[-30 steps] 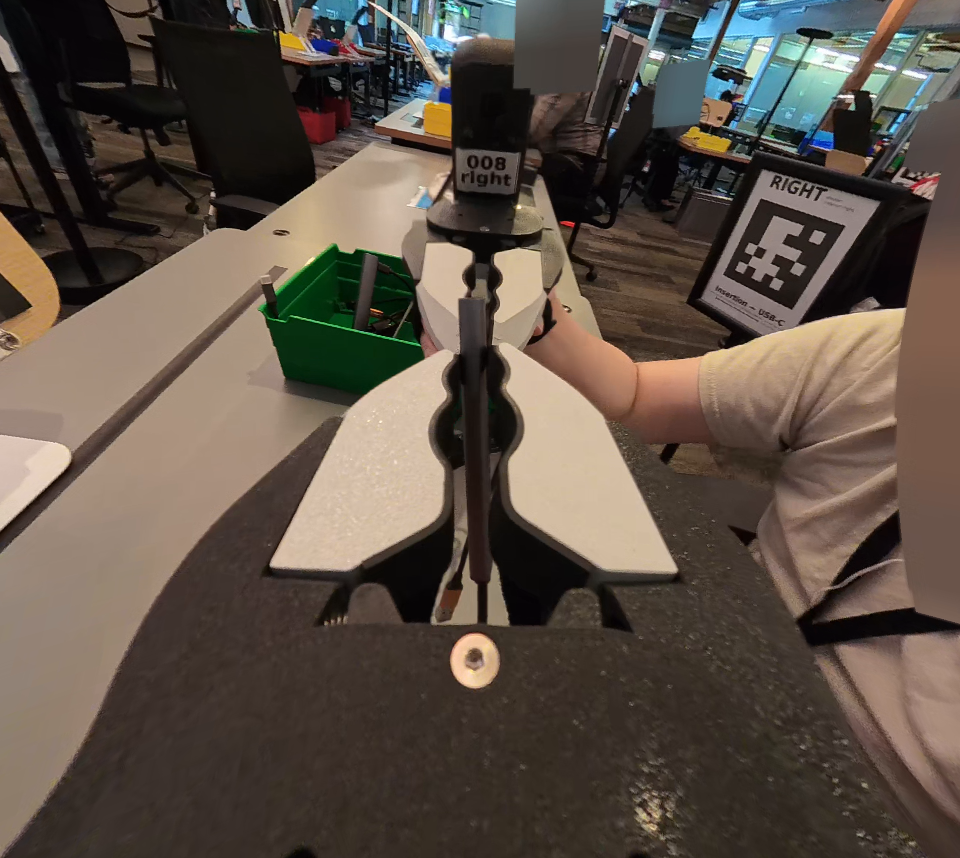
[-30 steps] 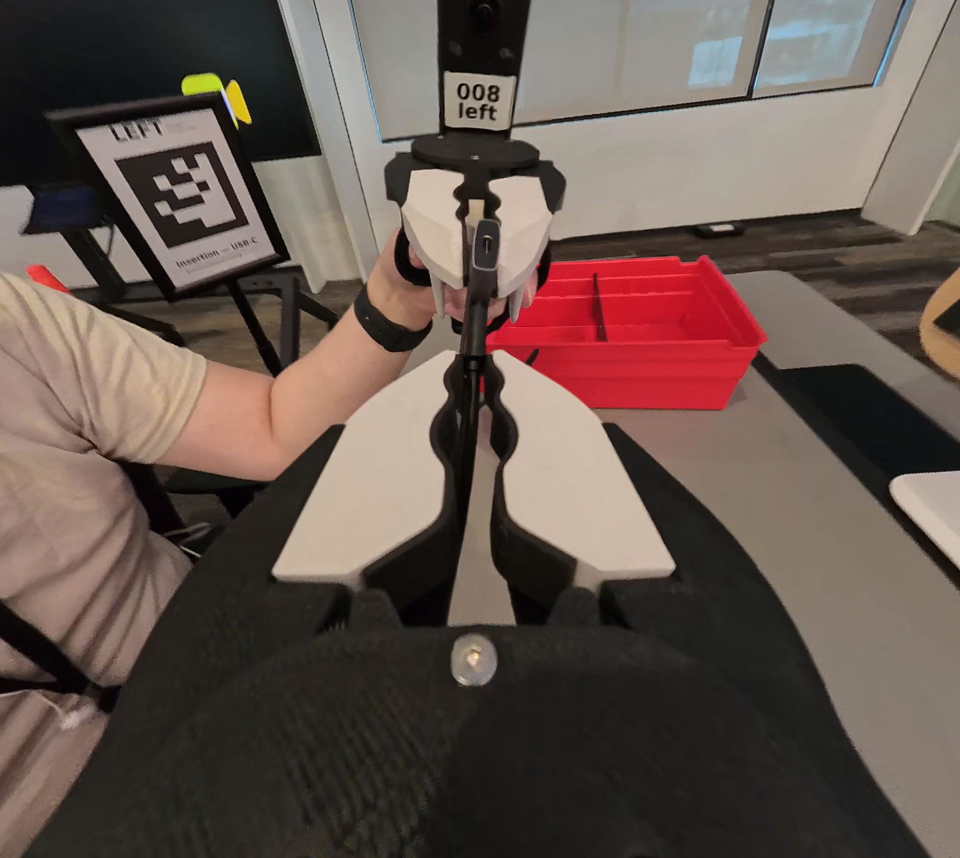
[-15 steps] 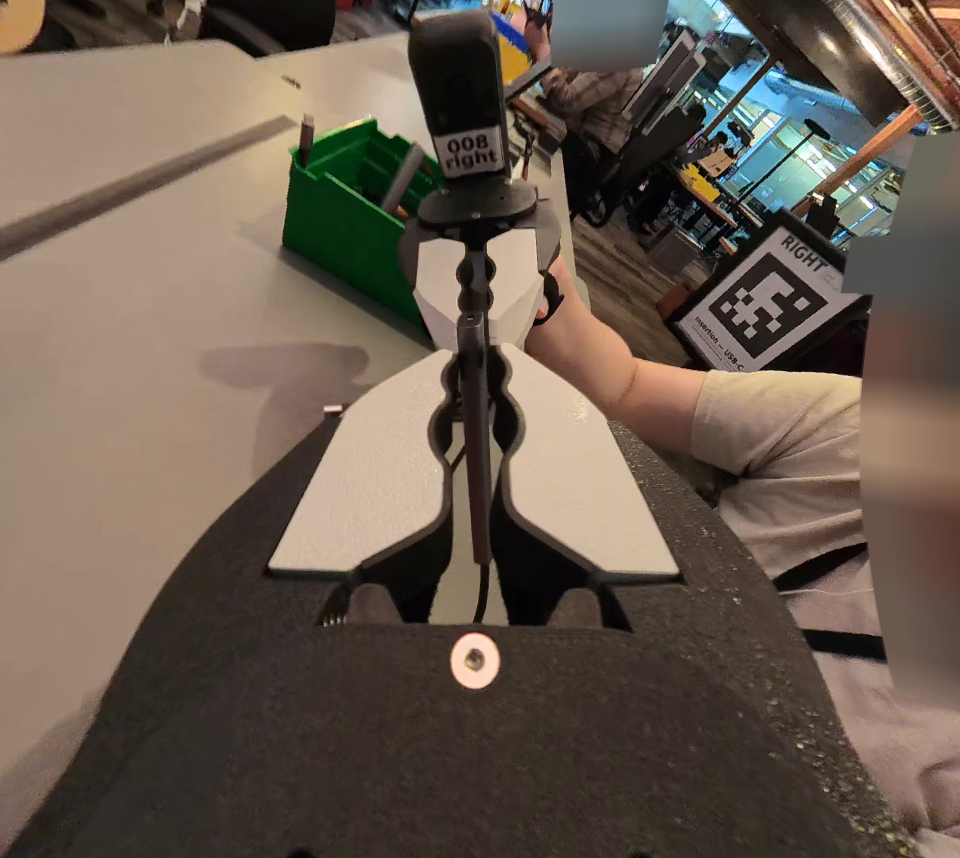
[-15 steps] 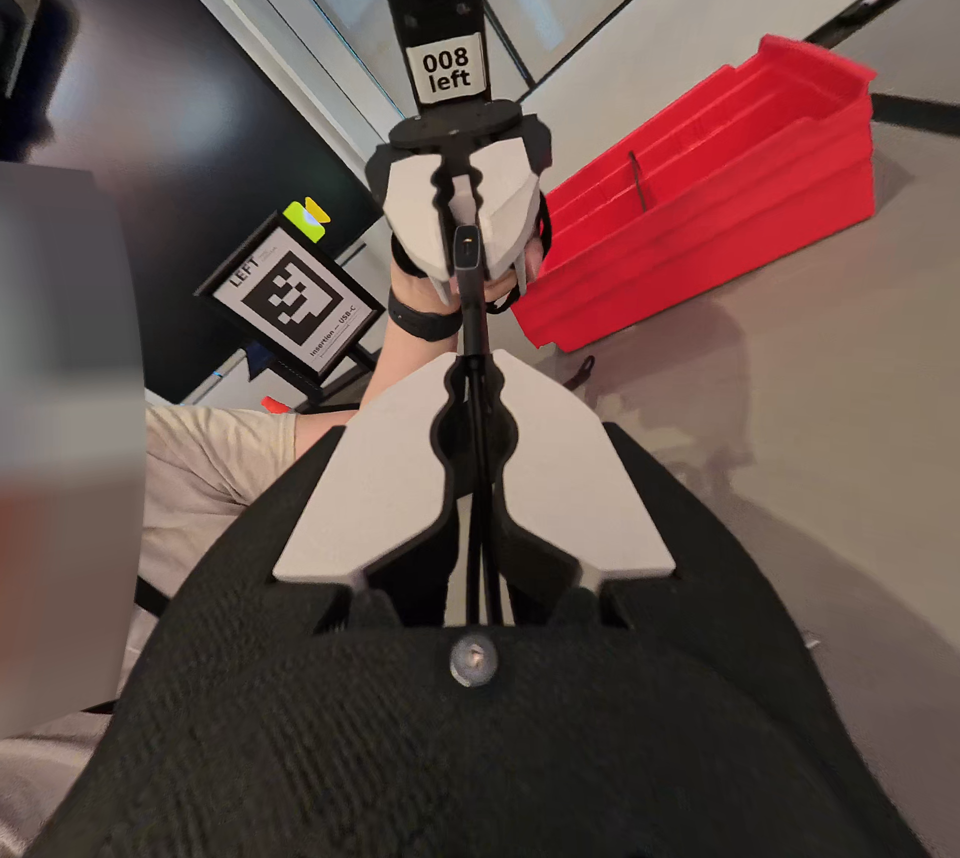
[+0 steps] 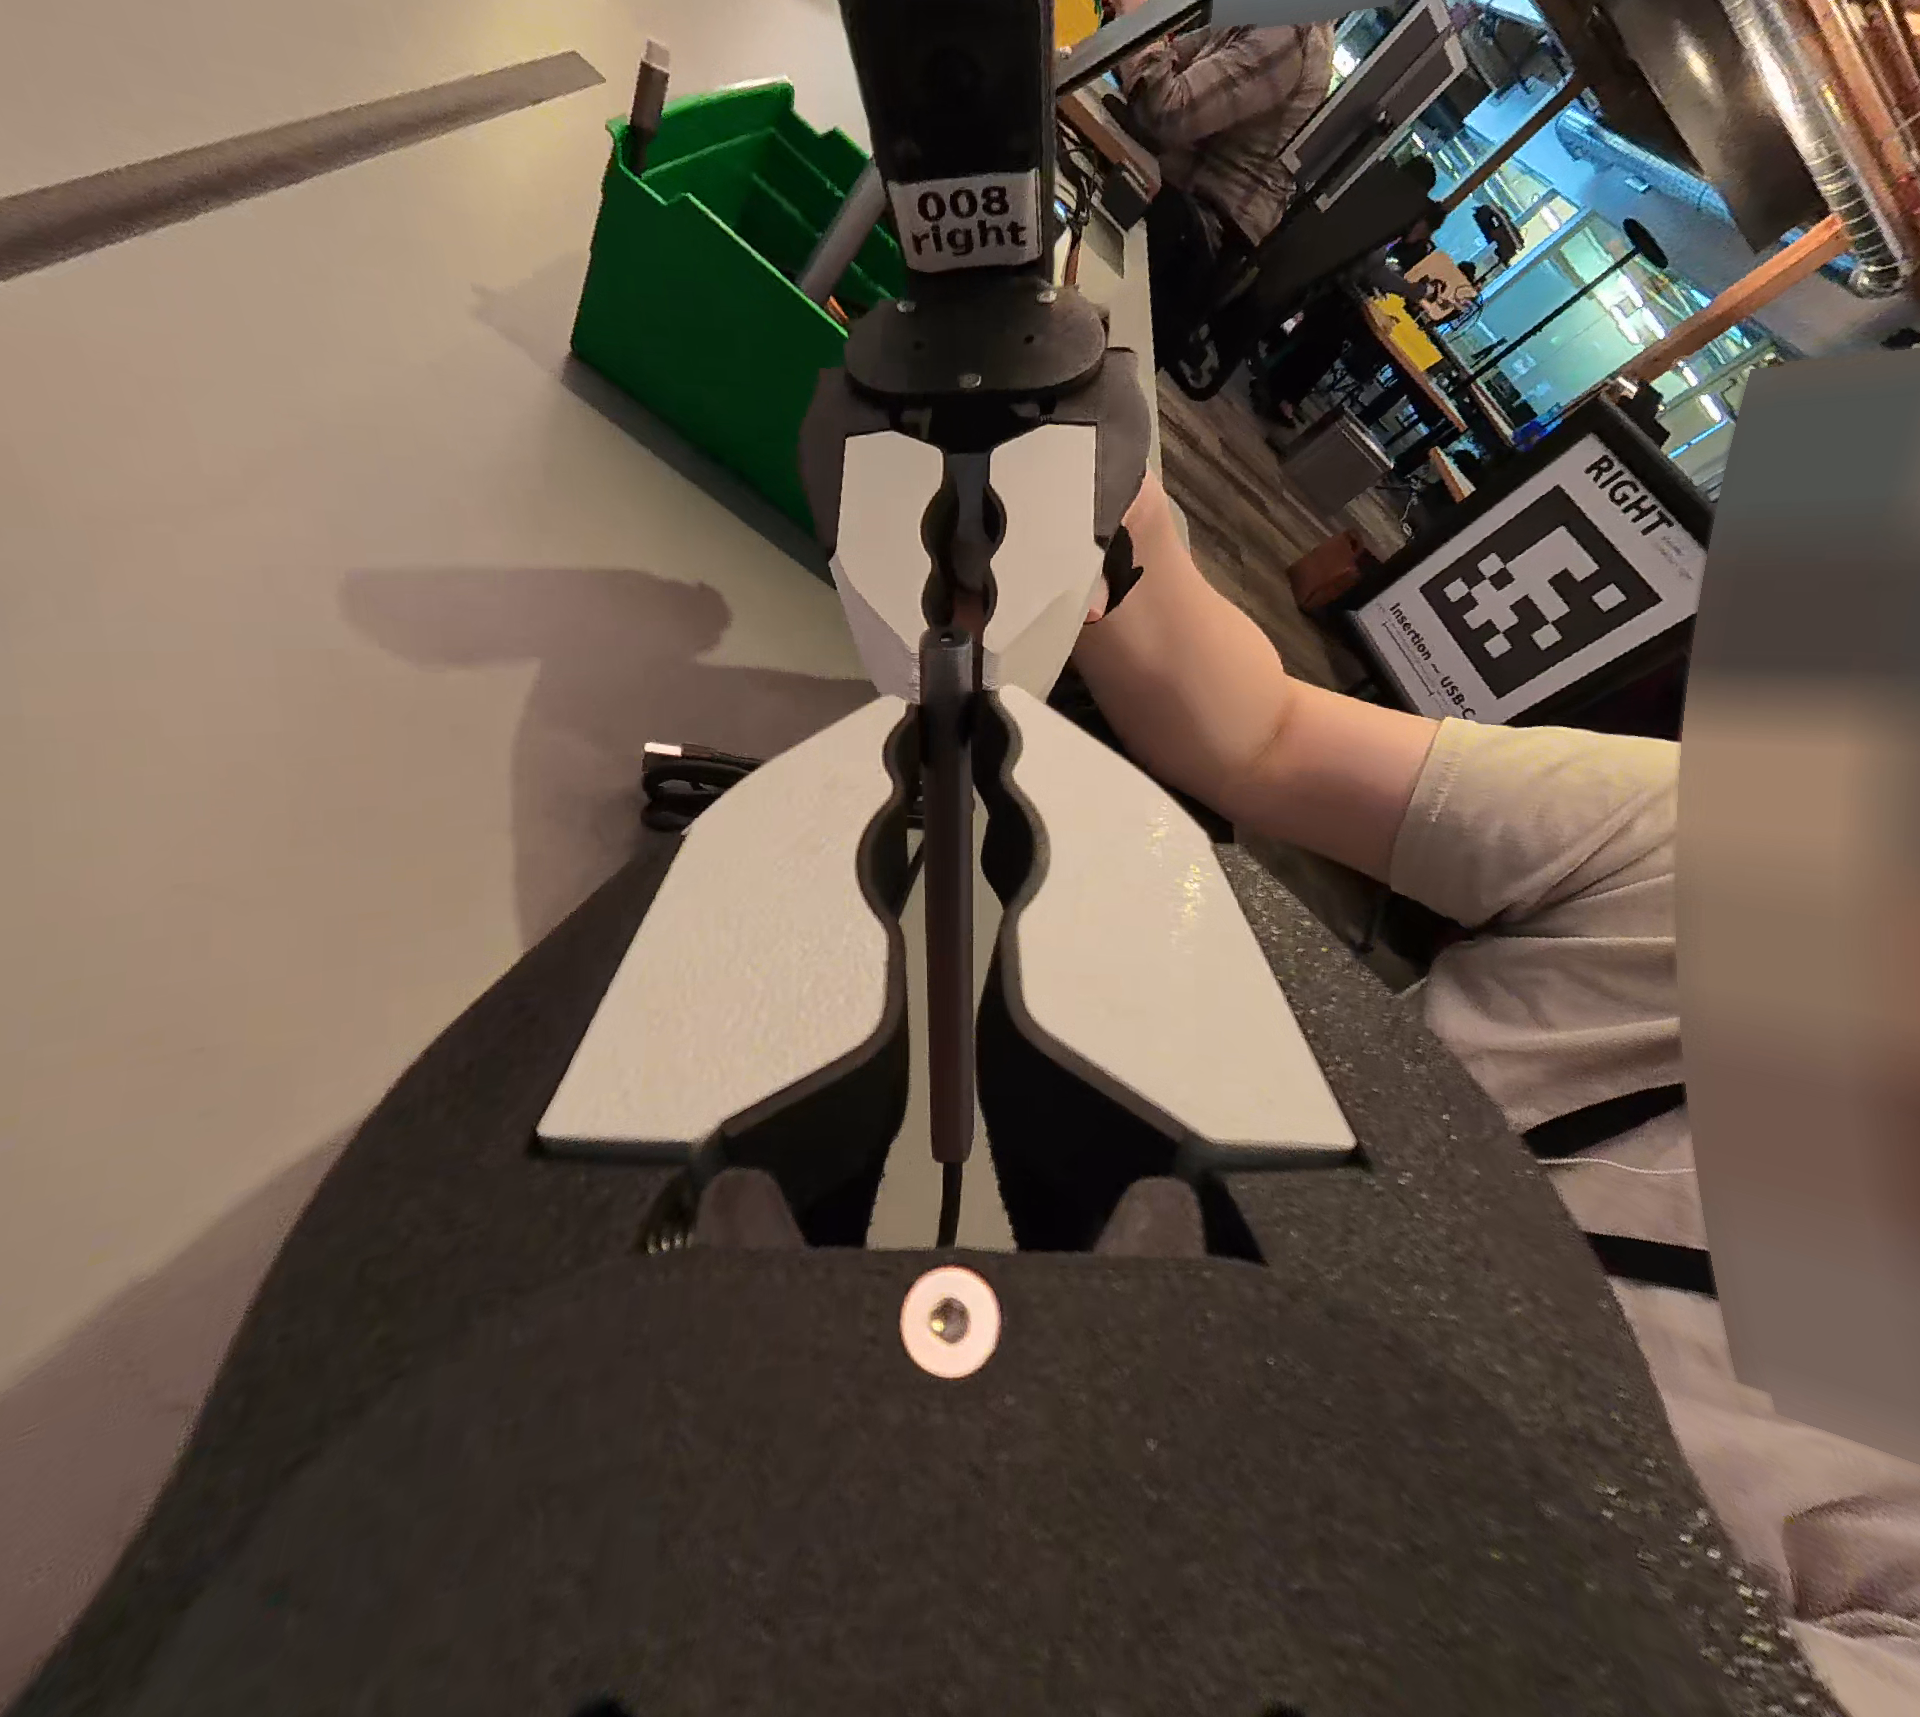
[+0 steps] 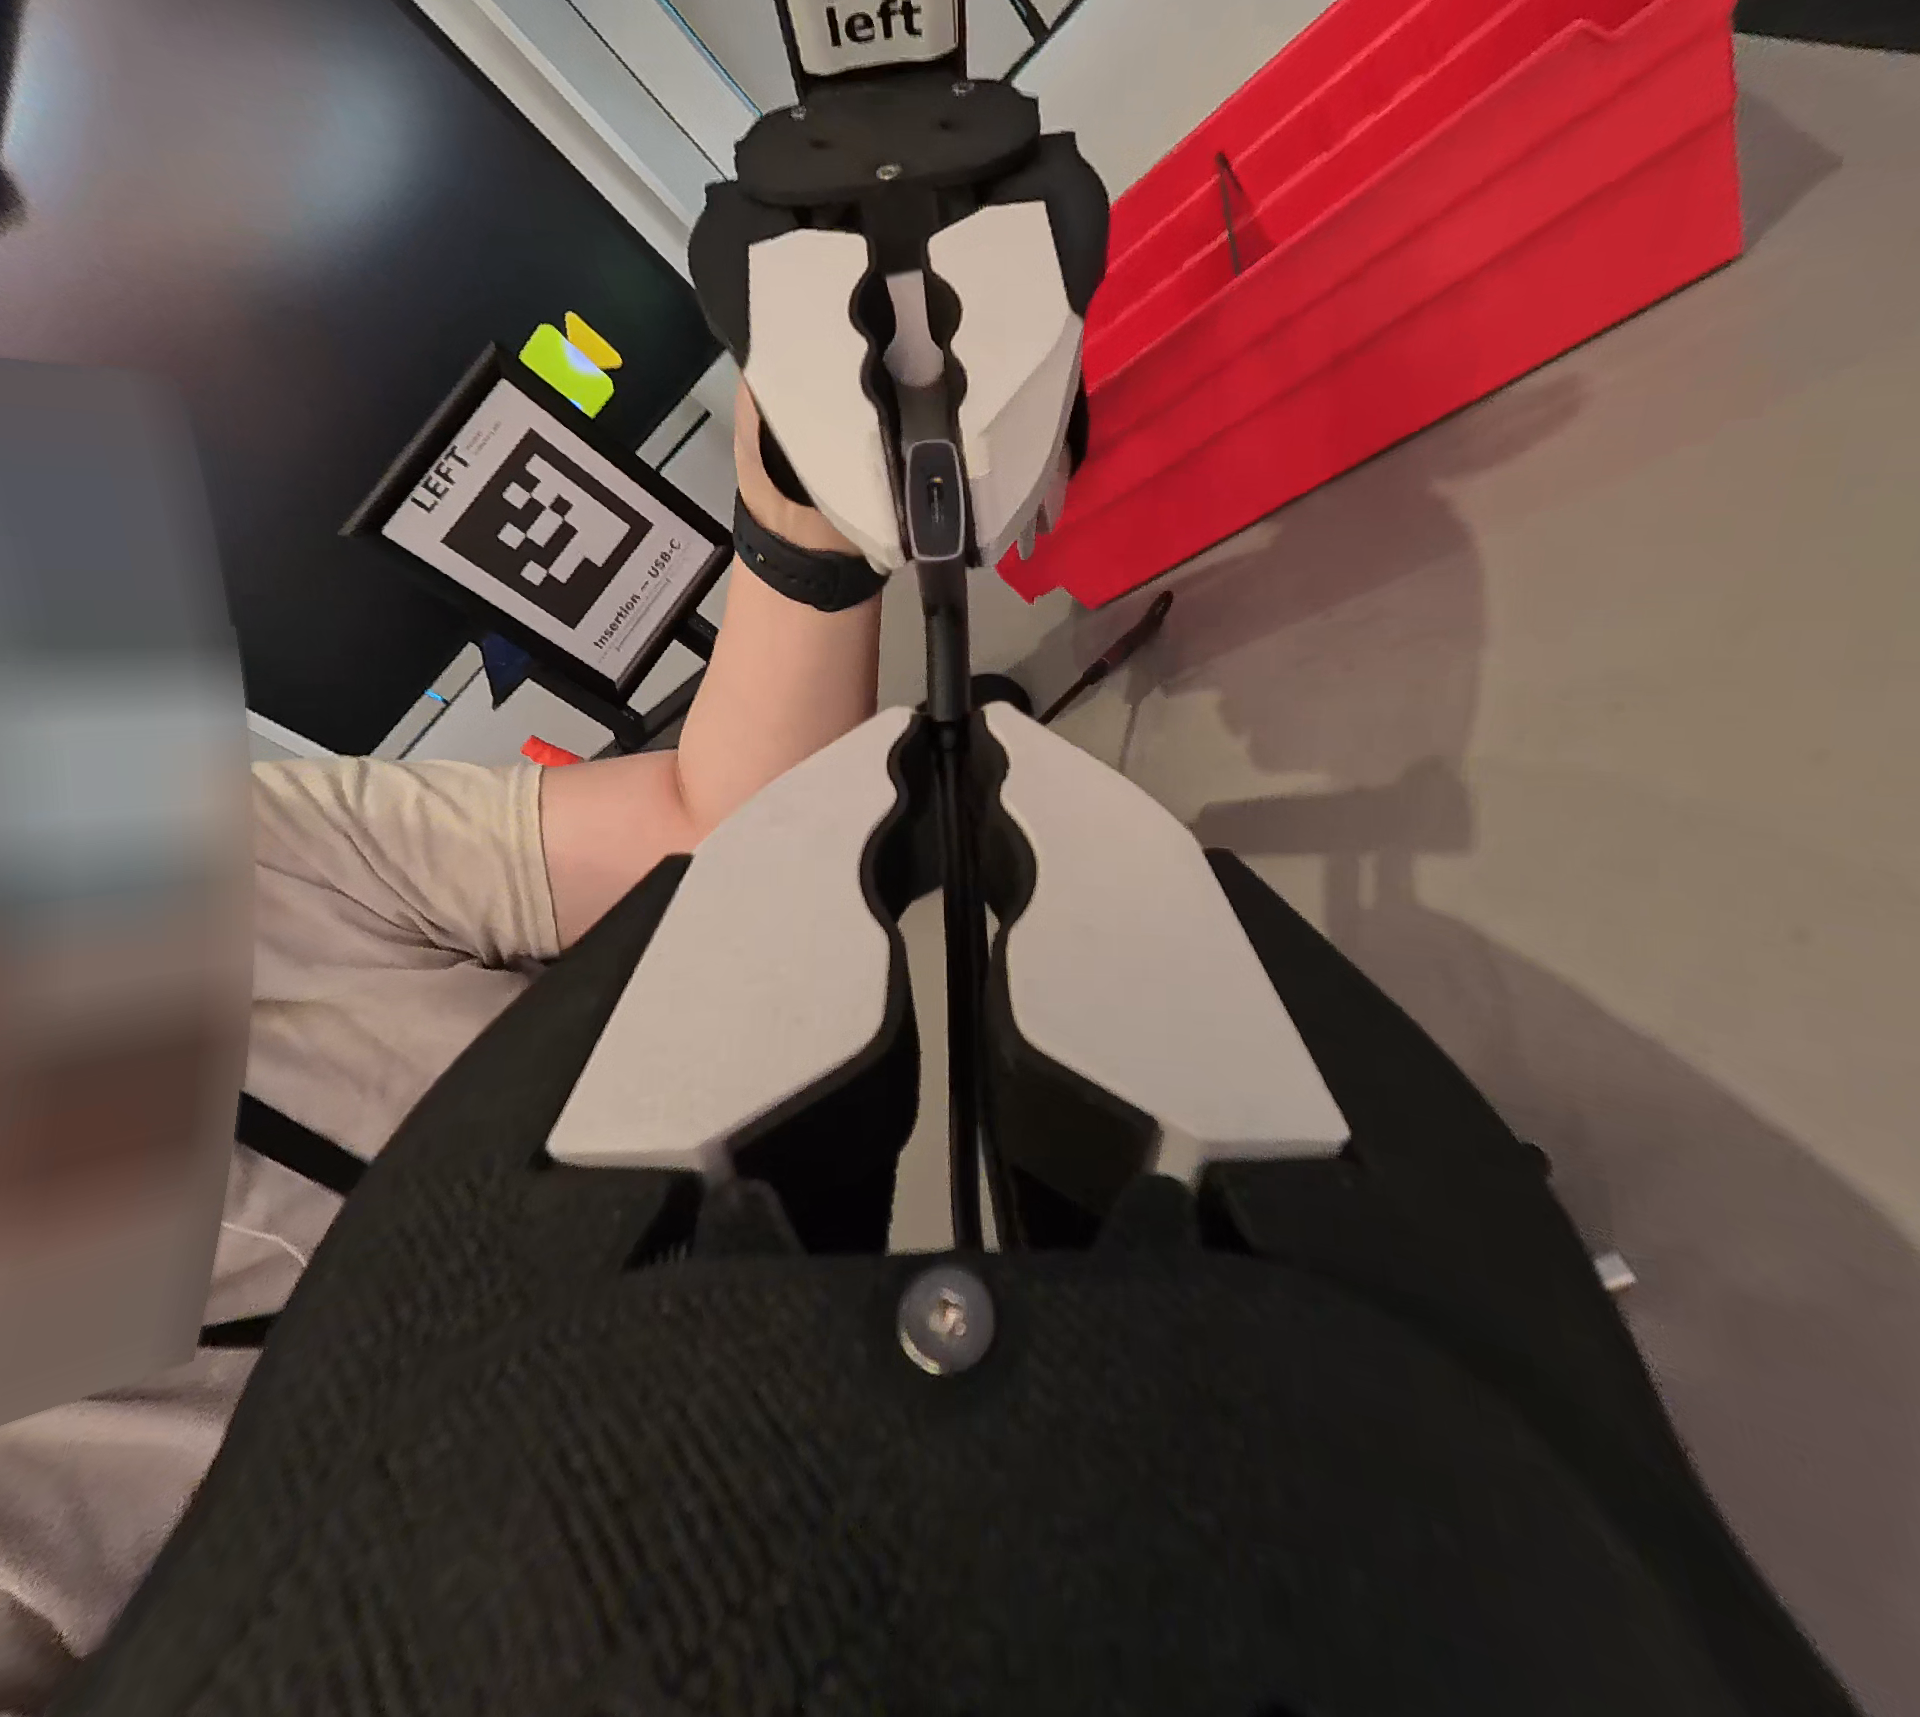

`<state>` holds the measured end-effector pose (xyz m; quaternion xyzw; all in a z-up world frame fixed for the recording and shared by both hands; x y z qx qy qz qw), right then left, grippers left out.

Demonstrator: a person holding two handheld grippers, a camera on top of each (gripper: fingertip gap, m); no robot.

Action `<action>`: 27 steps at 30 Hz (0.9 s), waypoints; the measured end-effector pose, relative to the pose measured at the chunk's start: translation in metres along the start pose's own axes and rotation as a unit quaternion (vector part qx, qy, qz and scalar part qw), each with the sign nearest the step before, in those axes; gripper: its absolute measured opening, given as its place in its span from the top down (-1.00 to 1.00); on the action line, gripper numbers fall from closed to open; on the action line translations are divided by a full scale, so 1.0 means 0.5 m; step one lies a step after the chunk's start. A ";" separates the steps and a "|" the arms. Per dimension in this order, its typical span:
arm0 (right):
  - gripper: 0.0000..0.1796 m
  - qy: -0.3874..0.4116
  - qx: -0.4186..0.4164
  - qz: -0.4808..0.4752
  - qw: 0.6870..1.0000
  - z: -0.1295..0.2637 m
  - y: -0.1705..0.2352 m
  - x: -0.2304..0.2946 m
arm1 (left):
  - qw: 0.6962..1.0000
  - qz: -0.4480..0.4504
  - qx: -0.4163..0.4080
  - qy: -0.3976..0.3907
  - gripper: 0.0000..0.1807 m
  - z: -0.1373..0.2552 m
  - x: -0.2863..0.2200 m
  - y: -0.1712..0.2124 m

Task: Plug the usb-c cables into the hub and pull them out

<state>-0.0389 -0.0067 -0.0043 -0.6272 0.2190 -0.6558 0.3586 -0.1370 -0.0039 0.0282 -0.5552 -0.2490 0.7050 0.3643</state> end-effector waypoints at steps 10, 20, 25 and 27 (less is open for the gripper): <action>0.92 -0.009 -0.050 -0.005 0.999 0.002 -0.017 0.000 | 1.000 0.007 0.015 -0.005 0.72 0.010 0.002 0.006; 0.87 0.029 -0.057 0.040 0.997 0.015 -0.023 -0.013 | 0.998 0.020 0.053 -0.003 0.90 0.004 0.021 0.023; 0.82 0.030 -0.024 0.058 0.998 0.000 -0.012 -0.008 | 0.997 0.016 0.071 0.001 0.90 -0.001 0.015 0.028; 0.91 0.030 -0.010 0.058 0.998 -0.001 -0.008 -0.010 | 0.997 0.014 0.081 0.002 0.90 -0.005 0.013 0.032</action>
Point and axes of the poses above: each gripper's, where its closed fingertips meet, z back along the fingers, y out of its underside, x = y × z across the jaws, the point moved 5 cm from there along z, back along the fingers, and after that the axes turned 1 degree about y, right-handed, at the moved point
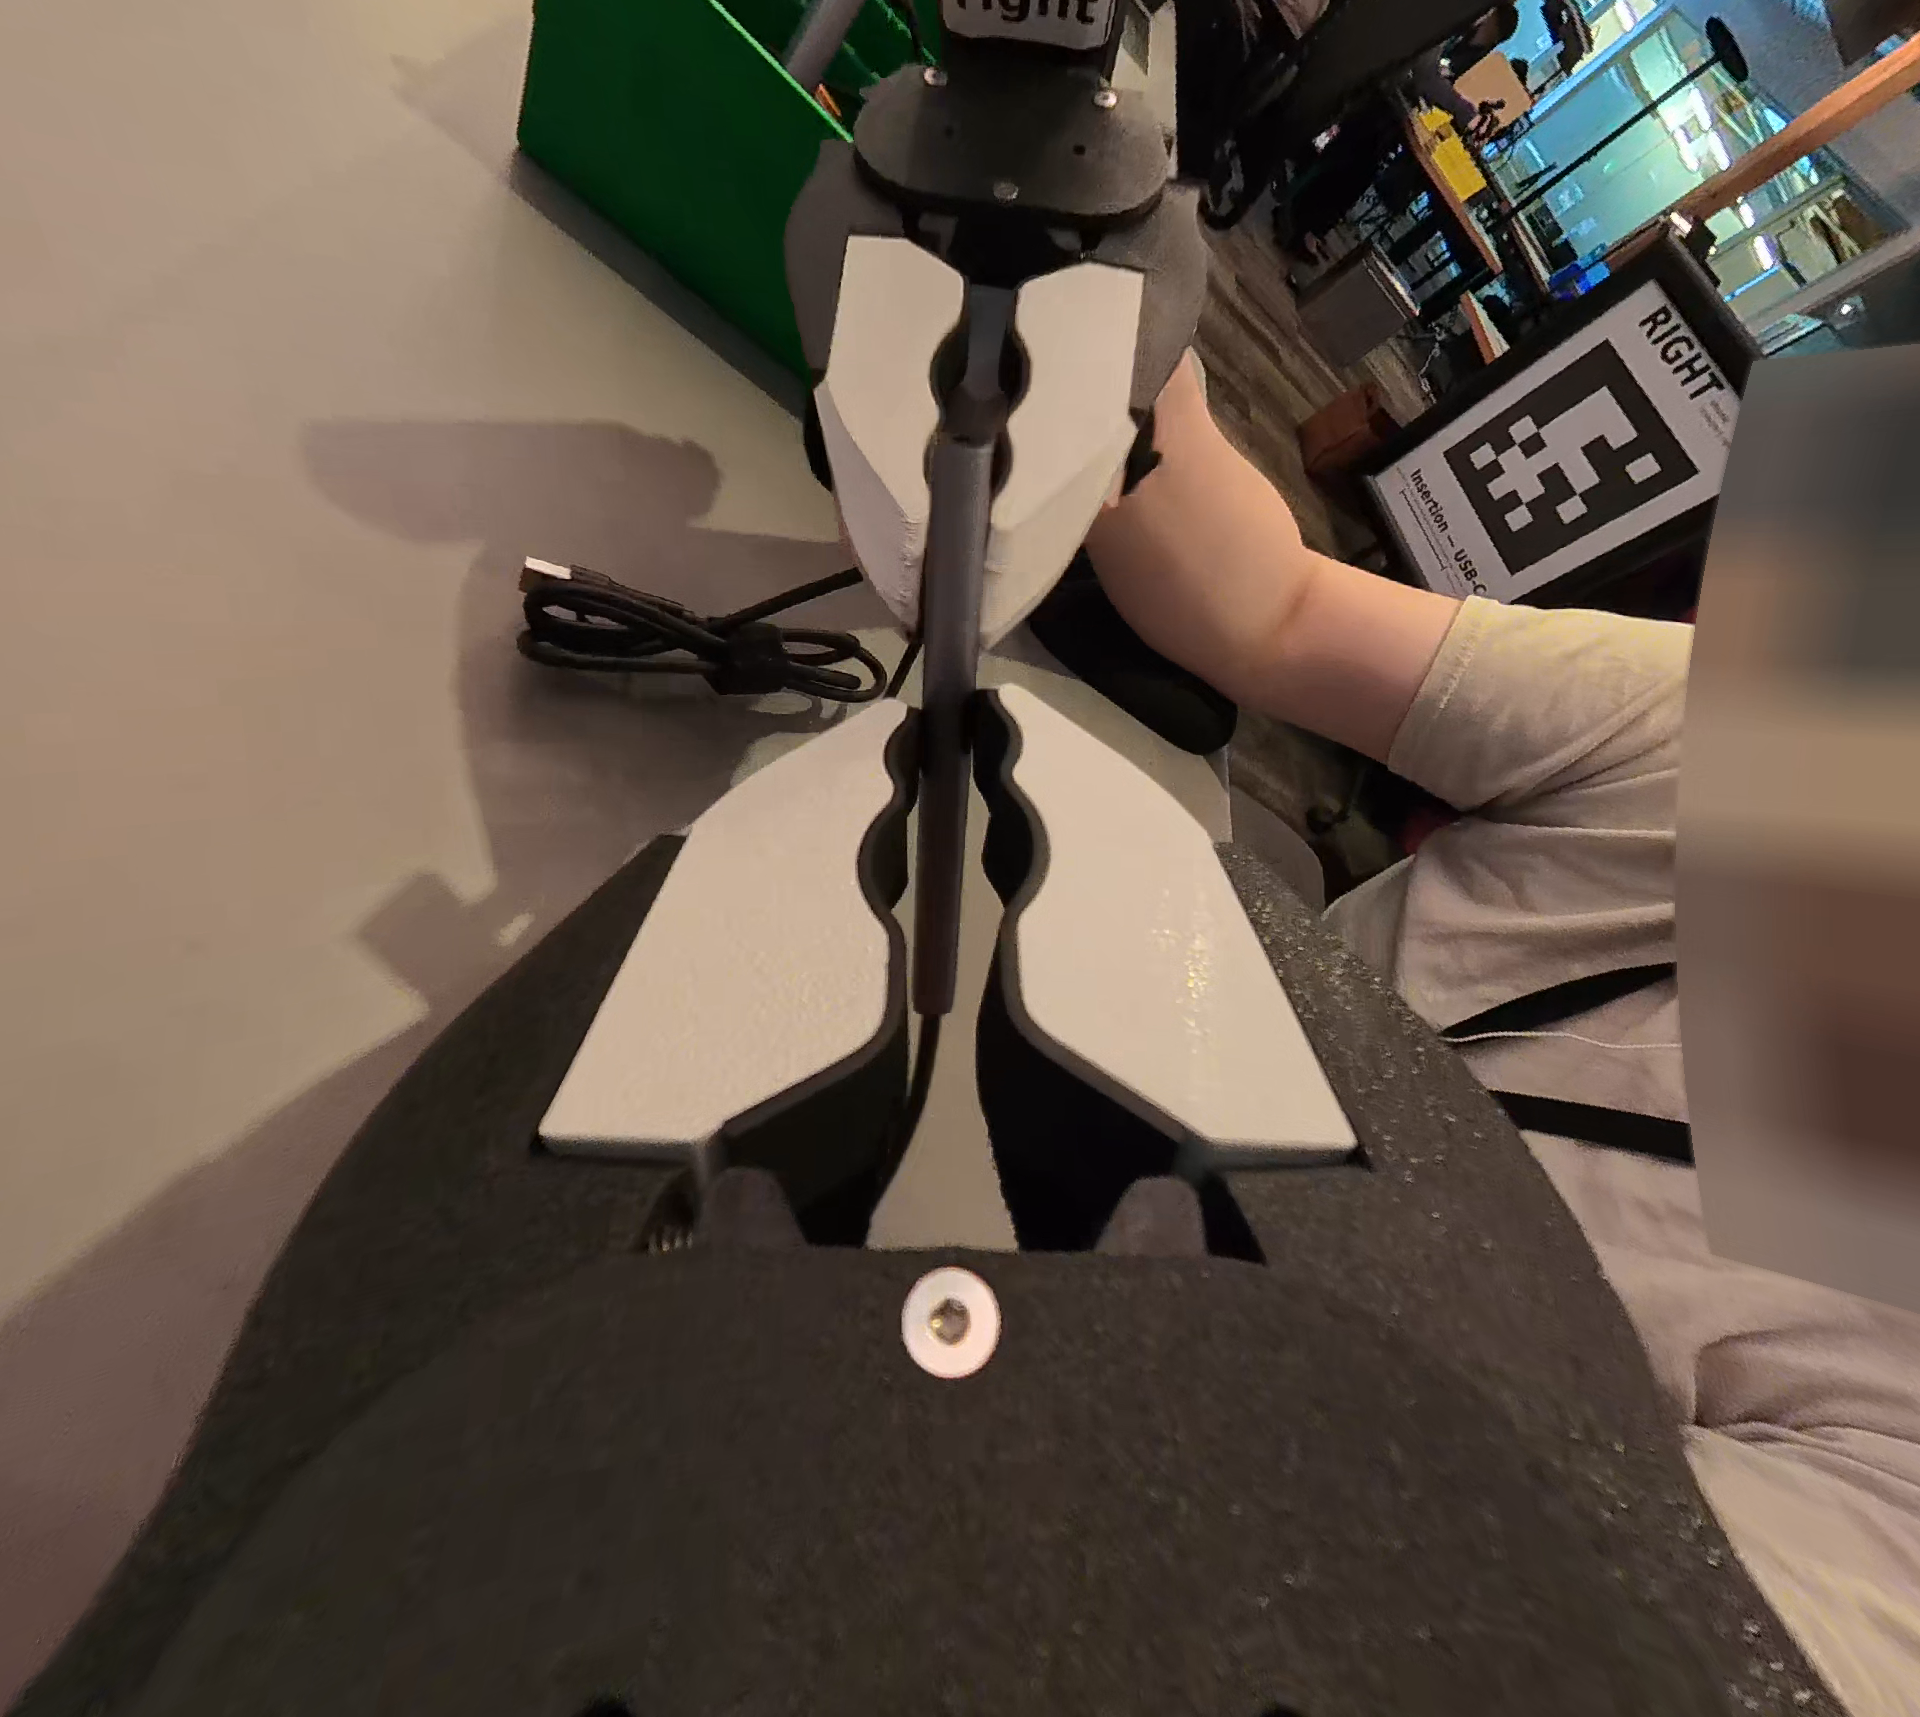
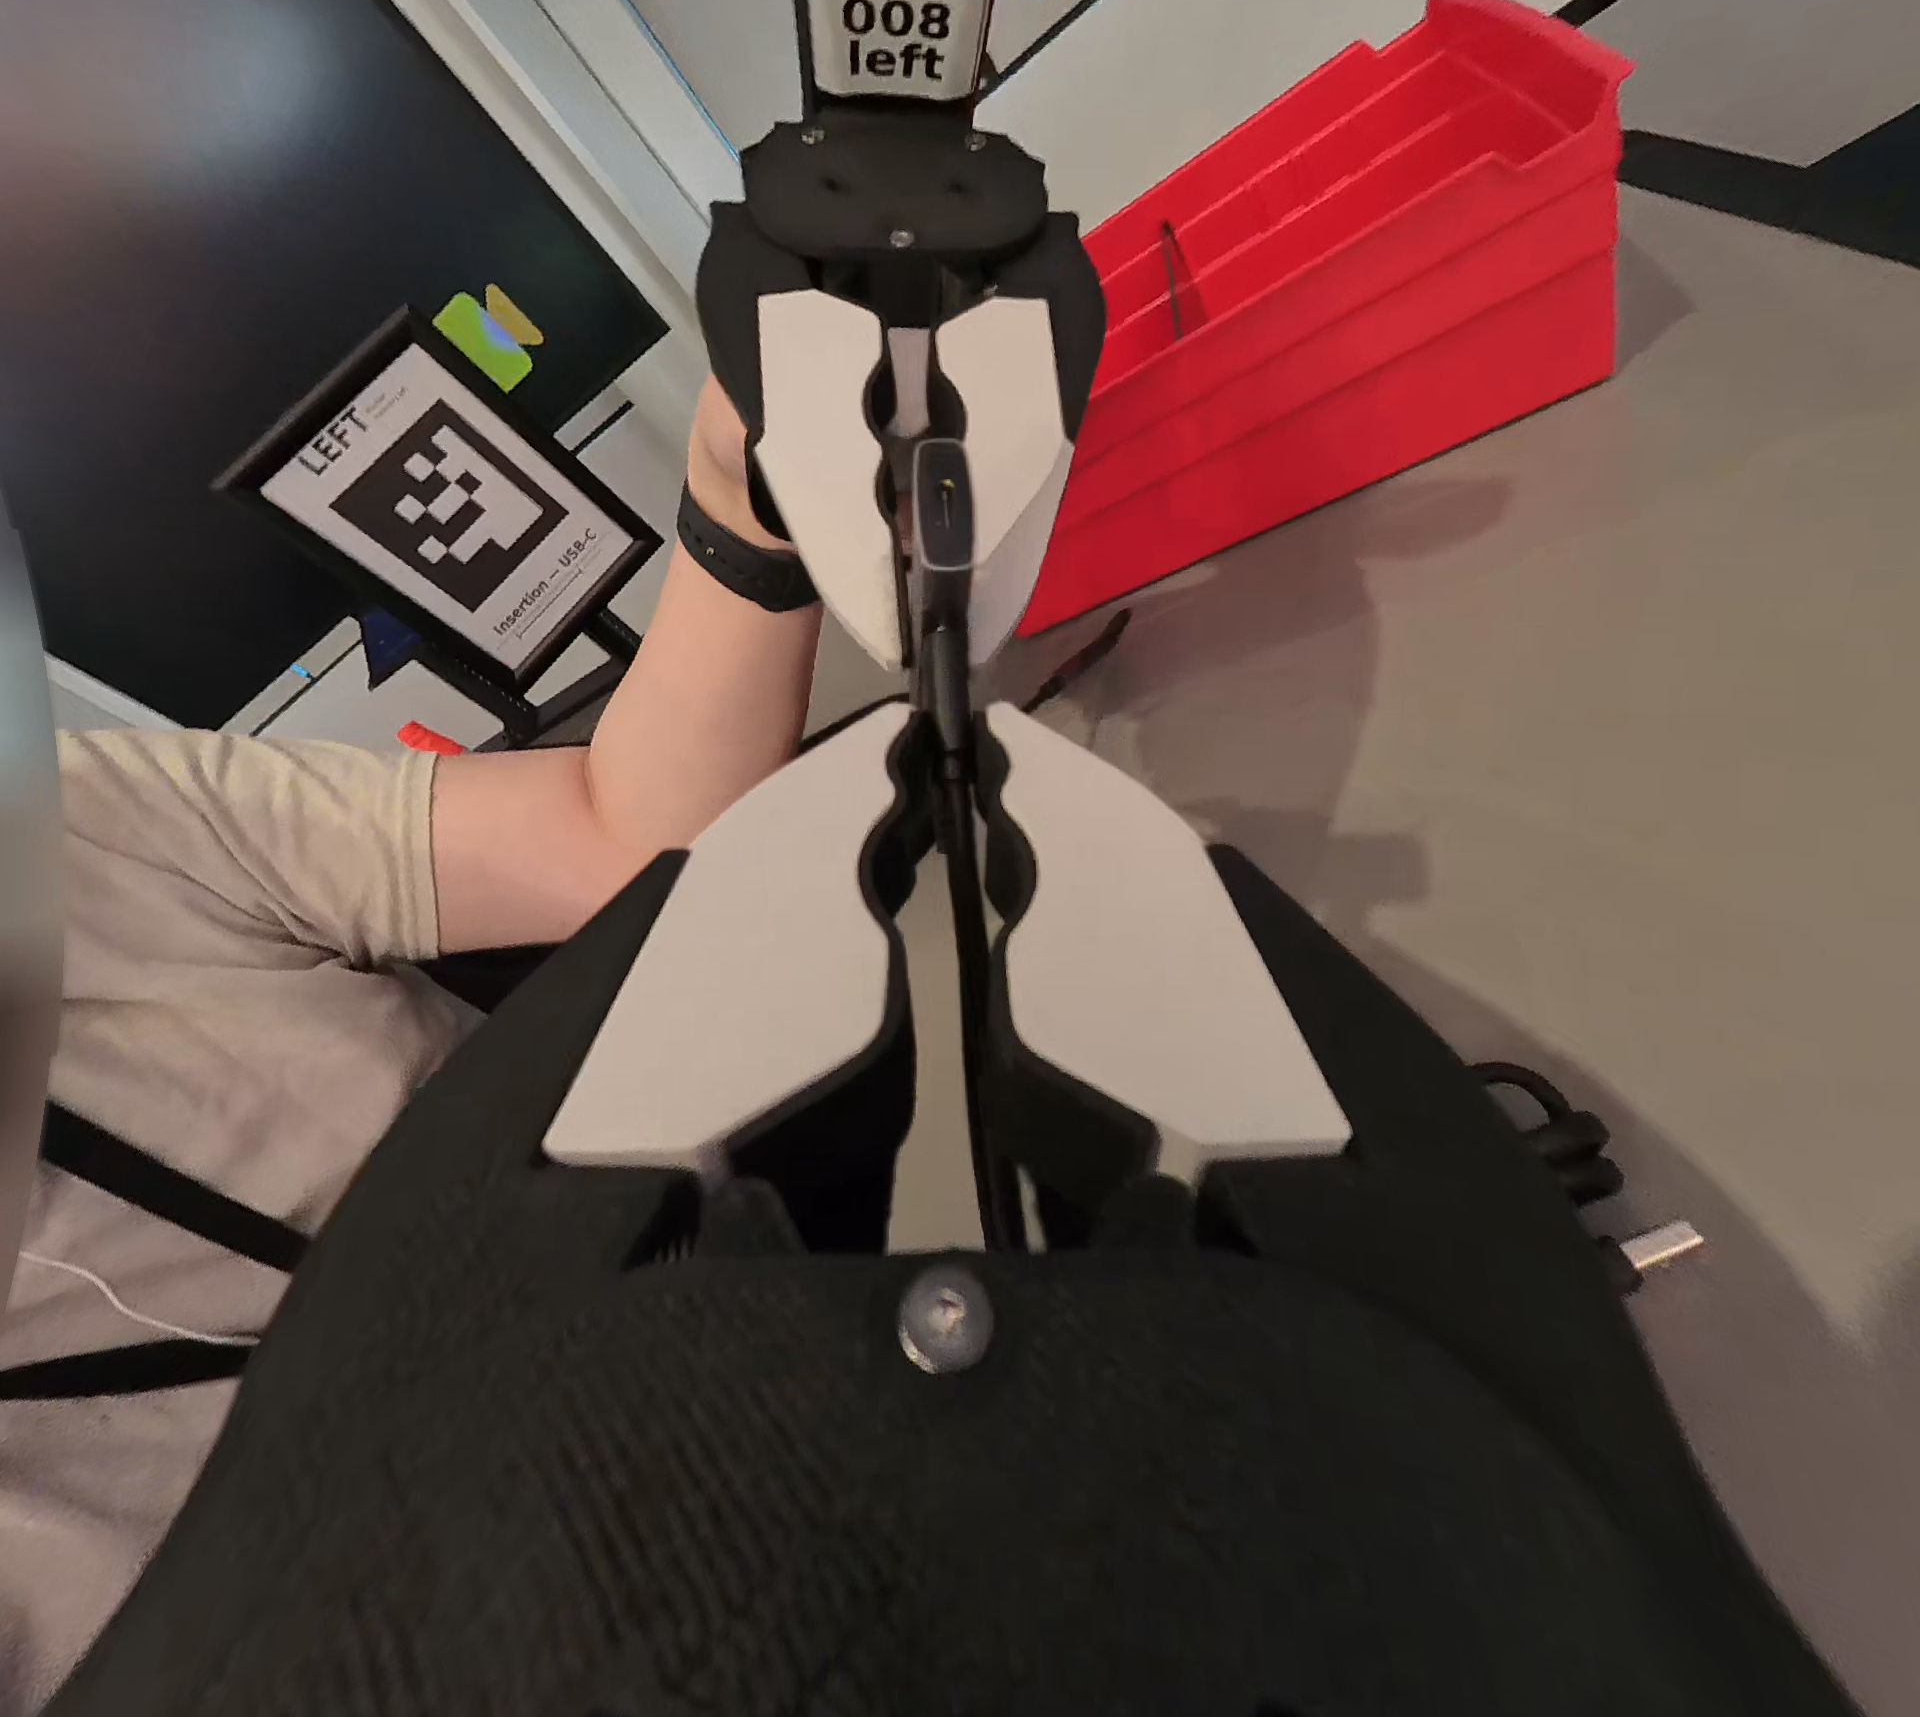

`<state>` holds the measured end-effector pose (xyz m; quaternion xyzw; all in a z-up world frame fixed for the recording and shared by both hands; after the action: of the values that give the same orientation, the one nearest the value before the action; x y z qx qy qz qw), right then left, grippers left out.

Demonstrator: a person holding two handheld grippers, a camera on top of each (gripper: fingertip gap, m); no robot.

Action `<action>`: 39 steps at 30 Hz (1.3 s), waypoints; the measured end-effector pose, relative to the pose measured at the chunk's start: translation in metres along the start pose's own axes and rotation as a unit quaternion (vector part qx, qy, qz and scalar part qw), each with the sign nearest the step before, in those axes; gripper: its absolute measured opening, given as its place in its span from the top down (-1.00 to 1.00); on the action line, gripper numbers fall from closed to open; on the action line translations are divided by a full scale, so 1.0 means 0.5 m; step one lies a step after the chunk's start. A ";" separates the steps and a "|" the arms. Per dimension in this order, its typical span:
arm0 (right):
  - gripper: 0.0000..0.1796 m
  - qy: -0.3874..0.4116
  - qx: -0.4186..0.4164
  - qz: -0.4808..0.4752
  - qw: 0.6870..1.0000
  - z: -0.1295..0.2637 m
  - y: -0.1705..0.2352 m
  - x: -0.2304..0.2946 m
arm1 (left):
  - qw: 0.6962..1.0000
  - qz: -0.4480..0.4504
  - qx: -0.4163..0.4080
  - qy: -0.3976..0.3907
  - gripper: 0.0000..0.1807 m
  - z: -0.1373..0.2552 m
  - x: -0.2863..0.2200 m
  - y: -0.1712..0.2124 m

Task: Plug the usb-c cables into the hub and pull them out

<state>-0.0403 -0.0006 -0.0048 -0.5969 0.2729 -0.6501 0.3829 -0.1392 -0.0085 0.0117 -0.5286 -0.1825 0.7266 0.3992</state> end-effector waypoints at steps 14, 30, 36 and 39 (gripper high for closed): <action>0.75 0.193 -0.030 0.304 0.932 0.038 -0.085 0.113 | 0.999 -0.016 -0.036 -0.021 0.90 0.017 -0.032 -0.027; 0.71 0.128 -0.140 0.032 0.981 -0.079 -0.042 0.073 | 0.981 -0.011 -0.176 -0.075 0.91 0.063 -0.051 -0.082; 0.69 0.101 -0.187 -0.019 0.977 -0.084 -0.039 0.063 | 0.978 -0.025 -0.186 -0.087 0.91 0.053 -0.064 -0.093; 0.71 0.079 -0.210 -0.031 0.974 -0.085 -0.041 0.069 | 0.978 -0.028 -0.192 -0.081 0.91 0.045 -0.073 -0.099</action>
<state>-0.0857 -0.0219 0.0256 -0.6192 0.4139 -0.6348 0.2060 -0.1360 -0.0031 0.0767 -0.5294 -0.3656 0.7067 0.2944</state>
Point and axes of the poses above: each gripper's, where its closed fingertips meet, z back along the fingers, y out of its underside, x = y × z across the jaws, the point moved 5 cm from there along z, back along the fingers, and after that the axes turned 1 degree about y, right-handed, at the moved point
